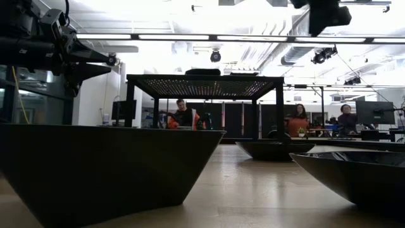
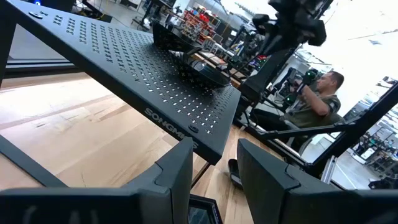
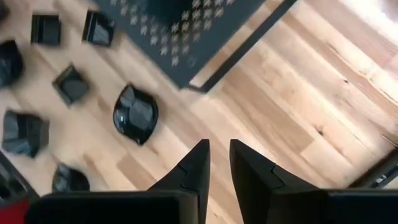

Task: Pick & Place Mini shaped plates
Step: Stack the black leaf-shaped plate on top of the other black leaf-shaped plate on the shelf

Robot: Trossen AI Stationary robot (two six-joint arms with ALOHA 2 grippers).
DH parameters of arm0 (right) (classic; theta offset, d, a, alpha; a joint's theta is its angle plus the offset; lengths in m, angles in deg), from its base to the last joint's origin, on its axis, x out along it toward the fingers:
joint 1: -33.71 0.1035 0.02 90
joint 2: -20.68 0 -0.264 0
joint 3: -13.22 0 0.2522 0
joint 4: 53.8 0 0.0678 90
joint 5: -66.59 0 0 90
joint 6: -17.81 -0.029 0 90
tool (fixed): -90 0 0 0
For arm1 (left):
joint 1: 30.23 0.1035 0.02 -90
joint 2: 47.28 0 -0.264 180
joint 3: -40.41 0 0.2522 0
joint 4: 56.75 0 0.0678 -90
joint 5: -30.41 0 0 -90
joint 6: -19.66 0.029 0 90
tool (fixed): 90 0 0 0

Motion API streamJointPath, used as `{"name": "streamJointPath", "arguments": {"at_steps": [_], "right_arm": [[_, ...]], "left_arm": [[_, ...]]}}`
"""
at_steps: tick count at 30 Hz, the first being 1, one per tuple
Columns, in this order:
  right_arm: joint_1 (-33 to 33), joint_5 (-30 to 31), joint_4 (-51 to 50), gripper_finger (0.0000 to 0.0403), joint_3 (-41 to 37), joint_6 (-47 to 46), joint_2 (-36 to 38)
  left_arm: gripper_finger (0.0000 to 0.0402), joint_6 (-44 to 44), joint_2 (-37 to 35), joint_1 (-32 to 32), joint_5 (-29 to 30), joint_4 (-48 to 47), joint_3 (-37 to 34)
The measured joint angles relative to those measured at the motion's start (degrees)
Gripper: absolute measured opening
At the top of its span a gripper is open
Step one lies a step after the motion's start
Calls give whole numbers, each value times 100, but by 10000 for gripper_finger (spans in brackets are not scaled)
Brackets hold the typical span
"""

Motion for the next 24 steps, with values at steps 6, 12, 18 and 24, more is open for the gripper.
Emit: {"name": "streamJointPath", "arguments": {"at_steps": [6, 12, 18, 24], "right_arm": [[807, -154, 385, 55, -1083, -588, 600], [1659, -562, 1026, 44, -2304, -1864, 1196], [2548, -684, 1659, 32, -3173, -2985, 1522], [3149, -1155, 2519, 32, -3775, -3911, 1451]], "left_arm": [[124, 0, 1, 0, 1, 0, 2], [124, -2, 1, 0, 1, 0, 2], [124, 0, 0, 0, 0, 0, 0], [124, 0, 2, 1, 1, 0, 0]]}}
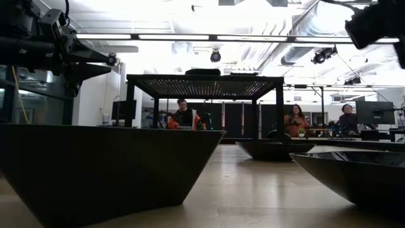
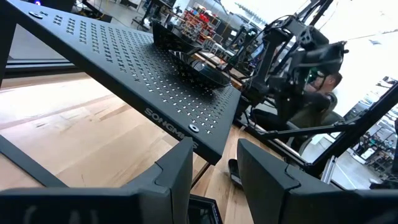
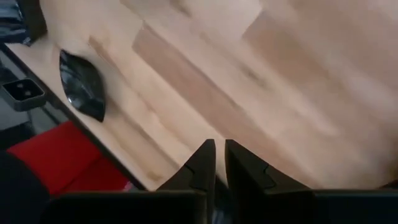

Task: Pick & Place Mini shaped plates
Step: Stack the black leaf-shaped plate on top of the other black leaf-shaped plate on the shelf

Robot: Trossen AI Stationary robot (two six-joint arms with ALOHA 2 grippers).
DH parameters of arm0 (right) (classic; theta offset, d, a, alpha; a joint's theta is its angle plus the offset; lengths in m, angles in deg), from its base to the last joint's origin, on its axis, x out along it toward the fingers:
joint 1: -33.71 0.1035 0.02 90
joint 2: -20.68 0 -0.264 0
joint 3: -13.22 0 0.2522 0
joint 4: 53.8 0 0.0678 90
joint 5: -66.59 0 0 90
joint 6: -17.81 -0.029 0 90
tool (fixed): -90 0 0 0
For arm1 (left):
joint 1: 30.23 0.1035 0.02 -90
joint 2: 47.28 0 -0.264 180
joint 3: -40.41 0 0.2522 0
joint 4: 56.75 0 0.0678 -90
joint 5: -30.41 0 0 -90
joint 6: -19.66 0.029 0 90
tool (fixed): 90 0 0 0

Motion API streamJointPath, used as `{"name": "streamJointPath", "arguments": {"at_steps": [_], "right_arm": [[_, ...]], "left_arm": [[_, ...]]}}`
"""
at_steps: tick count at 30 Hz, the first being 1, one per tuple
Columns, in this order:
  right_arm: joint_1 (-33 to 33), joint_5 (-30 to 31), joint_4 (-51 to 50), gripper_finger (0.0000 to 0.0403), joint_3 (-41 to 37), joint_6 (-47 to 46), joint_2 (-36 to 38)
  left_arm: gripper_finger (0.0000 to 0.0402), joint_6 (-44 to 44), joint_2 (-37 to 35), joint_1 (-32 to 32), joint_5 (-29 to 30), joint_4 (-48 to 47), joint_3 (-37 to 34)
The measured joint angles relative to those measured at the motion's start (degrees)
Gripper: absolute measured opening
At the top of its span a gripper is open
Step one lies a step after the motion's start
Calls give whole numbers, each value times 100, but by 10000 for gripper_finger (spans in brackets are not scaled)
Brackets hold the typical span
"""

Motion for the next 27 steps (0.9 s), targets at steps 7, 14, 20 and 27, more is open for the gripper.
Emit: {"name": "streamJointPath", "arguments": {"at_steps": [7, 14, 20, 27], "right_arm": [[376, -418, 801, 31, -308, -856, -491], [530, -589, 1202, 34, -304, -1080, -1012], [825, -579, 1367, 44, -304, -1504, -1275], [1285, -268, 1820, 56, -304, -2056, -1439]], "left_arm": [[124, -1, -1, 0, 0, 0, 1], [124, -1, -1, 1, 2, 0, 2], [124, 0, -2, -2, 2, 0, 2], [124, -1, 1, -1, 1, 0, 2]]}}
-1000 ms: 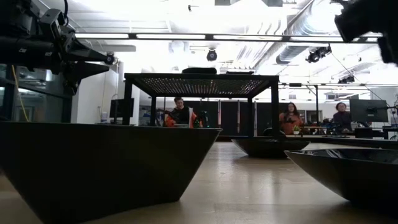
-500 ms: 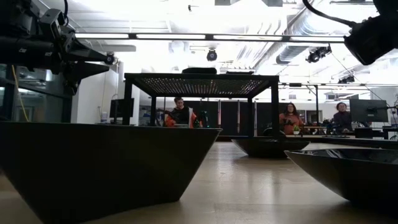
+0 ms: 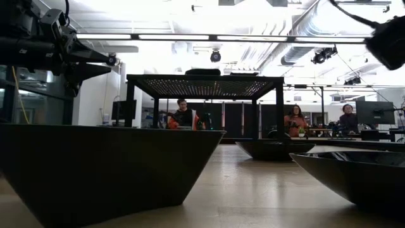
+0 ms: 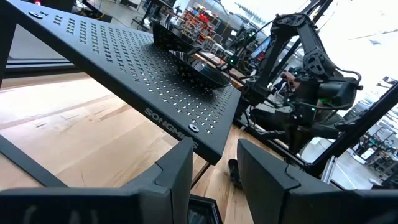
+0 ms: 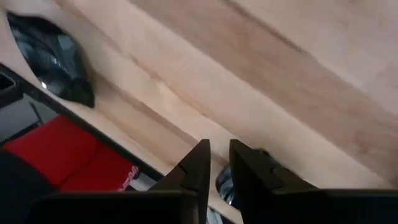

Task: Pick & Place Mini shaped plates
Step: Stack the black leaf-shaped plate on top of the other black leaf-shaped plate on the shelf

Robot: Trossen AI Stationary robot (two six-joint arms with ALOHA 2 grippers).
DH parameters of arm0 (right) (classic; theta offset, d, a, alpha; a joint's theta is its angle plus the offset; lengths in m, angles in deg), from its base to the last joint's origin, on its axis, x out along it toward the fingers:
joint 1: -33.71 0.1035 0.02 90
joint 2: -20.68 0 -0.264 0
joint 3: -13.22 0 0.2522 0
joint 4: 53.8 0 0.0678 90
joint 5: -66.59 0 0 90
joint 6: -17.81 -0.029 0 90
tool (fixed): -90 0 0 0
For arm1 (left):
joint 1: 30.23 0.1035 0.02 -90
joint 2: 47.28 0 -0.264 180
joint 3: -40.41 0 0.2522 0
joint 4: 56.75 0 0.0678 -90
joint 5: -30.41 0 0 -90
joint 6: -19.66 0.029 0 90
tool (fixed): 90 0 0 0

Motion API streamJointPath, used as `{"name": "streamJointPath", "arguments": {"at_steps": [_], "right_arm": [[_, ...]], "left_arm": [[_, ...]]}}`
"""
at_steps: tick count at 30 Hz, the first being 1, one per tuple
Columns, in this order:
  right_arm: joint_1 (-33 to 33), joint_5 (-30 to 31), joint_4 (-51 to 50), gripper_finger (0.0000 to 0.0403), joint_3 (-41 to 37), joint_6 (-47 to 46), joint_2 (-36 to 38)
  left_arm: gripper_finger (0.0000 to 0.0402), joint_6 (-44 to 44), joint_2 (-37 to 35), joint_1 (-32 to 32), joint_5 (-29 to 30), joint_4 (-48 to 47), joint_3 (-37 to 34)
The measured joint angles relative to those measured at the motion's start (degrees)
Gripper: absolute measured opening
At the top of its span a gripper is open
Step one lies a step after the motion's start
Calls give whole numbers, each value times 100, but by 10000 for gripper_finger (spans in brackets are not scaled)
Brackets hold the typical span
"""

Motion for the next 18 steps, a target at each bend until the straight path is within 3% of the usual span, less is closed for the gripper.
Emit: {"name": "streamJointPath", "arguments": {"at_steps": [9, 18], "right_arm": [[812, -328, -387, 74, 4, -160, -12], [1282, -165, -847, 106, -21, -504, -12]], "left_arm": [[124, 0, -1, 0, 0, 0, 0], [124, 0, -1, 0, -1, 0, -2]]}}
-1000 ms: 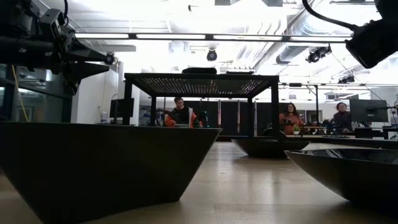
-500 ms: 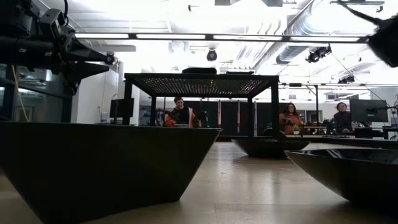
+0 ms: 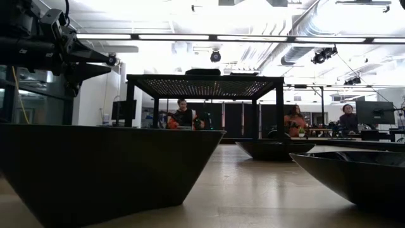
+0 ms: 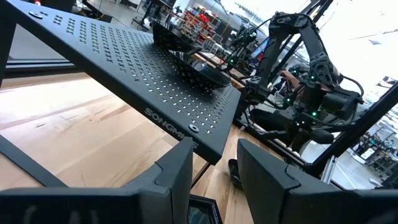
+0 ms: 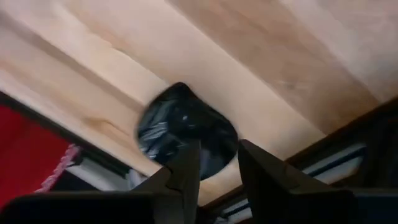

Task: Pick & Place Mini shaped plates
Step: Stack the black leaf-shaped plate on top of the other black leaf-shaped plate on the shelf

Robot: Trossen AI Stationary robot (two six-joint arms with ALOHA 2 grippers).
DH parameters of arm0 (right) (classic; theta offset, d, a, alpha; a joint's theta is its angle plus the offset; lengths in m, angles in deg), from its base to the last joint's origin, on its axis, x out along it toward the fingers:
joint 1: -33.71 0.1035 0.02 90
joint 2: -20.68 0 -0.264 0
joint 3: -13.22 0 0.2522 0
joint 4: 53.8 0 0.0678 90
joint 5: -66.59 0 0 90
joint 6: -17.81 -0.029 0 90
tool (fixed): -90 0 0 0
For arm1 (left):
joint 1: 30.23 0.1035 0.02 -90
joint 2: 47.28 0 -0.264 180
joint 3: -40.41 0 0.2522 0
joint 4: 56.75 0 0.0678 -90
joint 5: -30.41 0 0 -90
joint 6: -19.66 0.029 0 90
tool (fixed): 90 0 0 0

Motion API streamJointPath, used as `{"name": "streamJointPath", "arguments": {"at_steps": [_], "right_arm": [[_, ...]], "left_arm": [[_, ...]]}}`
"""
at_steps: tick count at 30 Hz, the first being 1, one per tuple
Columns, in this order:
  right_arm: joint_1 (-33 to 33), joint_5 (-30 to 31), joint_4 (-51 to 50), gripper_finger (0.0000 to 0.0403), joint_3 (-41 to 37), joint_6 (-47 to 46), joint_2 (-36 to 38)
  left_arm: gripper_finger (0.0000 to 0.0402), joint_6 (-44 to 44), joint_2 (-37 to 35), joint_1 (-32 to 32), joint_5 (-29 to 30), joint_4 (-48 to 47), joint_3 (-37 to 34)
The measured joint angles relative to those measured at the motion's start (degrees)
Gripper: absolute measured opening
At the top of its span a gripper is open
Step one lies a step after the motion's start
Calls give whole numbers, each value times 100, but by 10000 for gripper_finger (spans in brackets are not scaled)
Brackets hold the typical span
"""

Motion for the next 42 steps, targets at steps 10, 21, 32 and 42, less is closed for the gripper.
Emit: {"name": "streamJointPath", "arguments": {"at_steps": [10, 21, 32, 42], "right_arm": [[17, 85, 399, 138, -439, 157, 2], [164, 83, 634, 138, -697, 782, 2], [537, 256, 747, 138, -696, 1607, 4], [758, 713, 983, 138, -696, 2722, 4]], "left_arm": [[124, 1, 0, 1, 0, 0, 0], [124, 0, -1, 0, 1, 0, 0], [124, 2, -1, 0, 1, 0, 1], [124, 2, -1, 1, 1, 0, 1]]}}
